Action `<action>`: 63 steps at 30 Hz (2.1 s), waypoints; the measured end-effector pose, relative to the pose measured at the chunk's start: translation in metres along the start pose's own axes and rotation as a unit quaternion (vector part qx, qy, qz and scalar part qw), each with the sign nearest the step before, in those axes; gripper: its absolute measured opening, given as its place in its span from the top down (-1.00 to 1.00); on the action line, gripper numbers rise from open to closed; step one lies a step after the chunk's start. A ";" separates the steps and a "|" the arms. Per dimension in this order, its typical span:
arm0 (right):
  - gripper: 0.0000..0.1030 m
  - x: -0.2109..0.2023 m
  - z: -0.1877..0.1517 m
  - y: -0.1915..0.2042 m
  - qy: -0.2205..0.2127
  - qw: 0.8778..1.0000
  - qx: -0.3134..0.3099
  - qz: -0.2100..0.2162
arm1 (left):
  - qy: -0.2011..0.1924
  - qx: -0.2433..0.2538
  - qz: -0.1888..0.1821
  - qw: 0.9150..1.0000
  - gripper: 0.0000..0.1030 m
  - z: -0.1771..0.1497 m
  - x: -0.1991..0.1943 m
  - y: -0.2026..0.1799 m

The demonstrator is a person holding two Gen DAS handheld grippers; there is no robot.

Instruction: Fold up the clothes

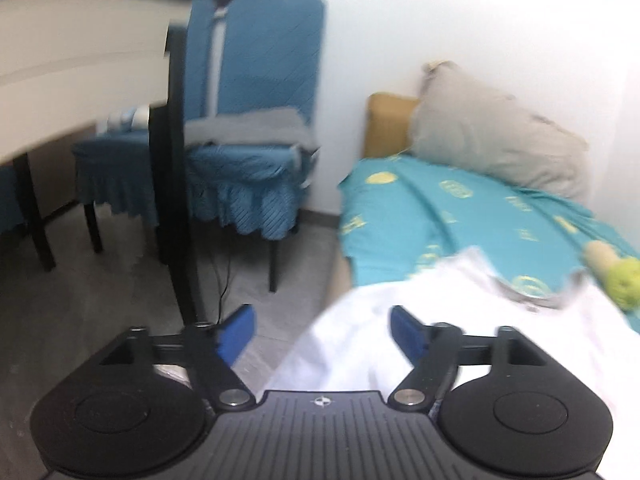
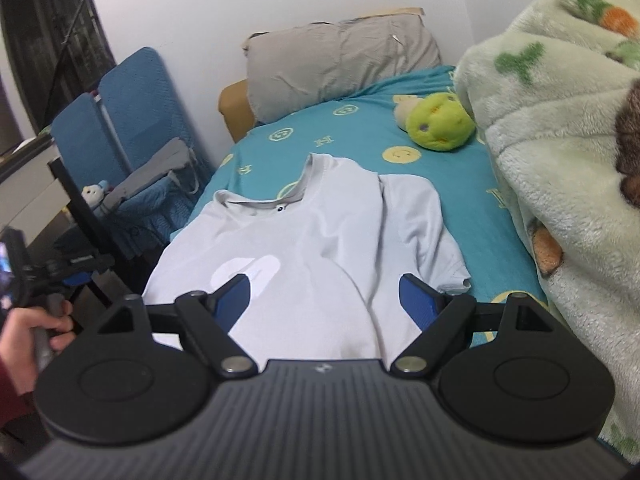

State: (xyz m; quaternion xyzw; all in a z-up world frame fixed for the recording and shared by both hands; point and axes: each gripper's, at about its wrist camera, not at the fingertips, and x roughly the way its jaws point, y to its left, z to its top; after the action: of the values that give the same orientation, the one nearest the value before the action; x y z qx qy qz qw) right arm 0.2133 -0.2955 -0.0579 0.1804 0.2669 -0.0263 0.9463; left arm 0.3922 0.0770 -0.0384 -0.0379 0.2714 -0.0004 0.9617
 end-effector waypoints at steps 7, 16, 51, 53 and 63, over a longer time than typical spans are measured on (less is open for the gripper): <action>-0.61 -0.025 -0.008 0.002 -0.016 1.000 -0.014 0.010 | -0.025 0.023 -0.041 0.999 -0.88 -0.036 -0.120 -0.030; -0.61 -0.075 -0.022 0.010 -0.050 0.998 -0.027 0.016 | -0.048 0.041 -0.072 0.995 -0.96 -0.105 -0.236 -0.052; 0.24 0.034 -0.049 -0.110 -0.002 0.923 0.384 0.026 | 0.005 0.015 -0.071 0.997 -0.98 -0.141 -0.202 -0.052; -0.30 0.048 -0.054 -0.116 -0.002 0.911 0.412 0.024 | 0.011 0.005 -0.075 0.997 -0.98 -0.140 -0.193 -0.050; -0.63 0.100 -0.044 -0.104 -0.060 0.914 0.401 0.017 | 0.047 -0.024 -0.065 0.996 -0.98 -0.147 -0.134 -0.034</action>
State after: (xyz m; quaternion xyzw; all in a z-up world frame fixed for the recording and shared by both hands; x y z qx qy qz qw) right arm 0.2621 -0.3727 -0.1786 0.5469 0.1735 -0.1259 0.8093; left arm 0.2016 0.0358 -0.0906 -0.0784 0.3136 -0.0580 0.9445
